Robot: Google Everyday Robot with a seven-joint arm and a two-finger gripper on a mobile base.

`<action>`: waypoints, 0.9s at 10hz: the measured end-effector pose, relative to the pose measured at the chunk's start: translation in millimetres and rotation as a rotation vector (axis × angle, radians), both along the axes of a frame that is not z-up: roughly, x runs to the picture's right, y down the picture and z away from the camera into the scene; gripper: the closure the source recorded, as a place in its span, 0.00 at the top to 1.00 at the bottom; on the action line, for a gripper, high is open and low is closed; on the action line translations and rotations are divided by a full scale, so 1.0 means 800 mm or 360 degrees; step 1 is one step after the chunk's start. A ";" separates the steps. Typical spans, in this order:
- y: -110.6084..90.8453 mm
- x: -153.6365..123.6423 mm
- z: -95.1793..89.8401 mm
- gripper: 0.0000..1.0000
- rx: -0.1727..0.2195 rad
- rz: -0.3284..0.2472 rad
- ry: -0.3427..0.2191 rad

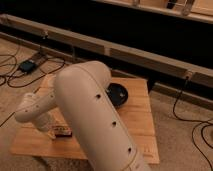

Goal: Place the eraser in the ceramic cup

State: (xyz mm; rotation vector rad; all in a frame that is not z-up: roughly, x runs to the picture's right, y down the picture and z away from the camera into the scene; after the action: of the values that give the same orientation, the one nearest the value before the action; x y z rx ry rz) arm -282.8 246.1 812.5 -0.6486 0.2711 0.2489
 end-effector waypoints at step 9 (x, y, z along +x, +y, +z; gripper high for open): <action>-0.131 -0.042 -0.056 0.00 -0.0062 0.0227 -0.0074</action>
State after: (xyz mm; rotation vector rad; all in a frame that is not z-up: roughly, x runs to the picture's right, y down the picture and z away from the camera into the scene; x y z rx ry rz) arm -316.4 141.0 767.8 -0.7125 0.1854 0.3653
